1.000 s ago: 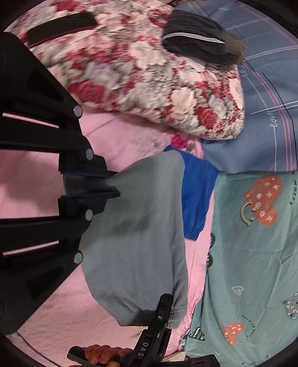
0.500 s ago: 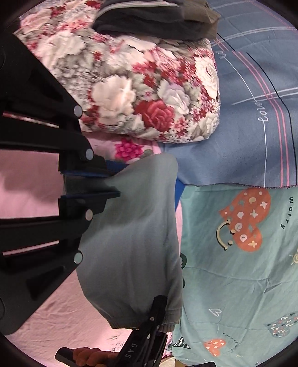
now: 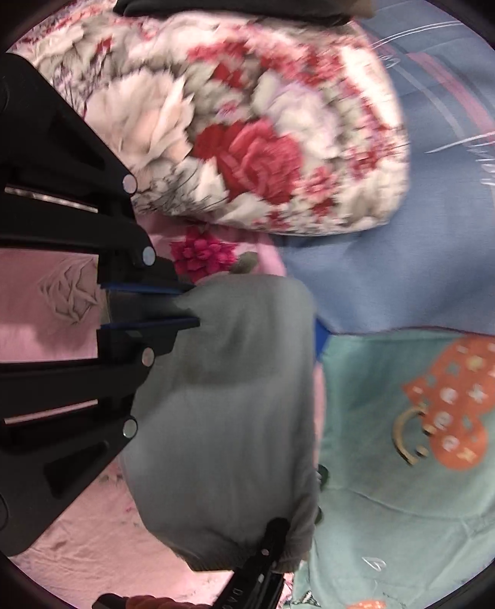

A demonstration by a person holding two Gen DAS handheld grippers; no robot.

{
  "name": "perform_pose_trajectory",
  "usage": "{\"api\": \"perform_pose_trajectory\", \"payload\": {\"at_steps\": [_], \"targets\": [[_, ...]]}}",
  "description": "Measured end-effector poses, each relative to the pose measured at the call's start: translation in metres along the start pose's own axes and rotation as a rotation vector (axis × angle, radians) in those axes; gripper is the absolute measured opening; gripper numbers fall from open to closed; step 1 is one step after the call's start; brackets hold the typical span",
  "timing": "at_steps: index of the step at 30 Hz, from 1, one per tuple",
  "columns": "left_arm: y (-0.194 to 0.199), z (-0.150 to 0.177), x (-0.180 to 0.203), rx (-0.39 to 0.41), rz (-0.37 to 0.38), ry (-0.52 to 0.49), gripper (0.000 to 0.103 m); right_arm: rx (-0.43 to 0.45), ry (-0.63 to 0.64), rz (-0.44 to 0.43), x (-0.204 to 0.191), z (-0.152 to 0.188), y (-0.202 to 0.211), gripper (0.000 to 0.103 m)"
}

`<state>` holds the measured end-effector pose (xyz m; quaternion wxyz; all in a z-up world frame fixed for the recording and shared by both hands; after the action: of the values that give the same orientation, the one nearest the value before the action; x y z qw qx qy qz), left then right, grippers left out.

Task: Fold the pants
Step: 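Carry the held bundle with both grippers toward the floral pillow, then lay the bundle on the sheet beside the pillow and open both grippers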

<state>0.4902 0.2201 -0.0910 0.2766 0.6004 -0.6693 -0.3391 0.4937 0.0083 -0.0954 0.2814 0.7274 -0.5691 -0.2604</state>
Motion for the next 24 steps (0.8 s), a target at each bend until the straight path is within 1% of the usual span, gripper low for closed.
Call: {"api": "perform_pose_trajectory", "payload": {"at_steps": [3, 7, 8, 9, 10, 11, 12, 14, 16, 18, 20, 21, 24], "targets": [[-0.019, 0.006, -0.001, -0.029, 0.008, 0.001, 0.012, -0.027, 0.016, 0.006, 0.004, 0.006, -0.016, 0.02], [-0.032, 0.013, 0.004, -0.028, -0.001, -0.016, 0.015, -0.041, 0.006, -0.005, 0.011, 0.014, -0.029, 0.023], [-0.034, 0.014, 0.004, -0.026, -0.007, -0.014, 0.018, -0.043, 0.003, -0.006, 0.011, 0.015, -0.031, 0.026], [-0.035, 0.015, 0.003, -0.026, -0.015, -0.01, 0.021, -0.039, 0.0, -0.004, 0.012, 0.016, -0.031, 0.036], [-0.036, 0.014, 0.002, -0.027, -0.036, -0.002, 0.027, -0.031, 0.004, 0.02, 0.012, 0.016, -0.029, 0.045], [-0.034, 0.012, 0.001, -0.021, -0.068, 0.005, 0.042, -0.024, 0.016, 0.04, 0.012, 0.015, -0.025, 0.057], [-0.031, 0.011, -0.002, -0.012, -0.087, 0.013, 0.057, -0.027, 0.021, 0.033, 0.011, 0.015, -0.023, 0.057], [-0.022, 0.009, -0.009, -0.005, -0.101, 0.037, 0.07, -0.033, 0.007, 0.022, 0.01, 0.014, -0.012, 0.057], [-0.008, 0.008, -0.015, 0.006, -0.099, 0.066, 0.075, -0.022, -0.005, 0.029, 0.006, 0.014, 0.004, 0.057], [0.011, 0.01, -0.016, 0.025, -0.108, 0.08, 0.084, 0.006, -0.026, 0.038, -0.001, 0.013, 0.026, 0.062], [0.03, 0.013, -0.012, 0.045, -0.114, 0.082, 0.088, 0.05, -0.05, 0.031, -0.01, 0.013, 0.052, 0.066], [0.04, 0.015, -0.01, 0.051, -0.104, 0.088, 0.09, 0.07, -0.057, 0.036, -0.017, 0.014, 0.067, 0.069], [0.067, 0.022, 0.0, 0.053, -0.074, 0.105, 0.092, 0.107, -0.052, 0.042, -0.034, 0.018, 0.096, 0.074]]}}
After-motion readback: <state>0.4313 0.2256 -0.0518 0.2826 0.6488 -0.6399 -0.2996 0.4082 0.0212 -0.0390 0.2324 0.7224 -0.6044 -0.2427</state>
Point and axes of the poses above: each gripper's, at about its wrist camera, not at the fingertips, and y roughly against the way its jaws point, x to its right, z to its underside, the point moved 2 cm from there along -y, roughly the way its jaws point, and after that the axes turned 5 degrees about y, right-handed, at the moved point
